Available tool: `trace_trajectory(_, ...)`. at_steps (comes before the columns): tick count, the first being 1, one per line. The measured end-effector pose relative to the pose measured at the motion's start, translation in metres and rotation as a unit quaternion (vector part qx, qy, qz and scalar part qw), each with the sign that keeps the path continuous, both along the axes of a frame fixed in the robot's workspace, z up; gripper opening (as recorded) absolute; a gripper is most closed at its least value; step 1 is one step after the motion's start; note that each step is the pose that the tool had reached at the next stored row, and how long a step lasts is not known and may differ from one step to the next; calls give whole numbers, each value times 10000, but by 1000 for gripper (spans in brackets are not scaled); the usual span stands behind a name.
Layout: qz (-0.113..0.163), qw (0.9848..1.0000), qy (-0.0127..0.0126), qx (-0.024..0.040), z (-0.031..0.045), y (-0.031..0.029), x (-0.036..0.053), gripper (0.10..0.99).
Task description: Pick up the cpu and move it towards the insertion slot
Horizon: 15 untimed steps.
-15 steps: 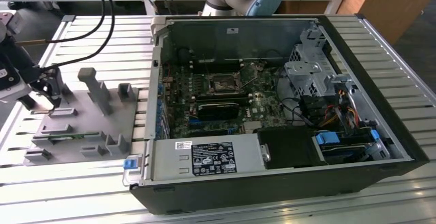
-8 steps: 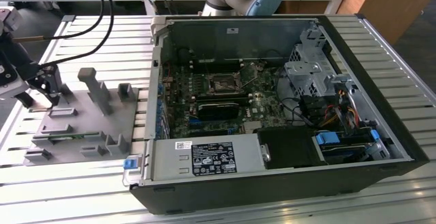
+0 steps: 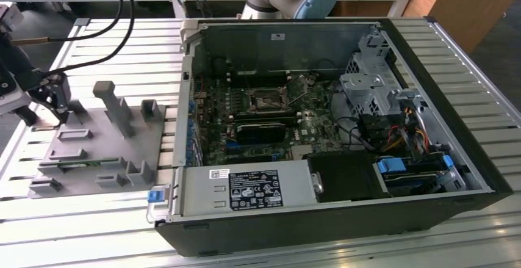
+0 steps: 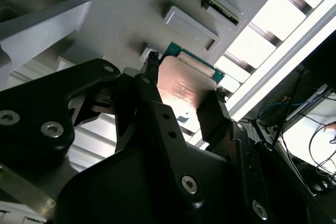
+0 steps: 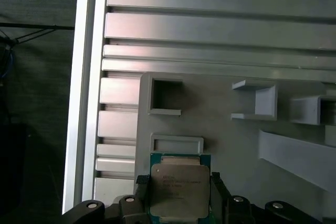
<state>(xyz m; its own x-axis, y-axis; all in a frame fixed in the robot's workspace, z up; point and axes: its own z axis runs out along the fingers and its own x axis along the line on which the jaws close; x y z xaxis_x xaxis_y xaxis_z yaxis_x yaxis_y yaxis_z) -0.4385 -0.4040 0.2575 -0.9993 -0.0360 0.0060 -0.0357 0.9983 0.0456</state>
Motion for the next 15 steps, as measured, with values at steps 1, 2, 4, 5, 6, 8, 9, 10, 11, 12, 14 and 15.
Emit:
trace_trajectory(1,0,10000,-1,0,13,1,0,541)
trace_trajectory(2,0,10000,0,0,25,1,0,541)
trace_trajectory(4,0,10000,0,0,50,1,0,541)
trace_trajectory(5,0,10000,0,0,62,1,0,541)
trace_trajectory(6,0,10000,0,0,75,1,0,541)
trace_trajectory(8,0,10000,0,0,98,1,0,541)
trace_trajectory(9,0,10000,0,0,109,2,0,541)
trace_trajectory(10,0,10000,0,0,120,3,0,541)
trace_trajectory(11,0,10000,0,0,130,4,0,541)
trace_trajectory(12,0,10000,0,0,140,4,0,541)
trace_trajectory(14,0,10000,0,0,159,4,0,541)
trace_trajectory(15,0,10000,0,0,169,5,0,541)
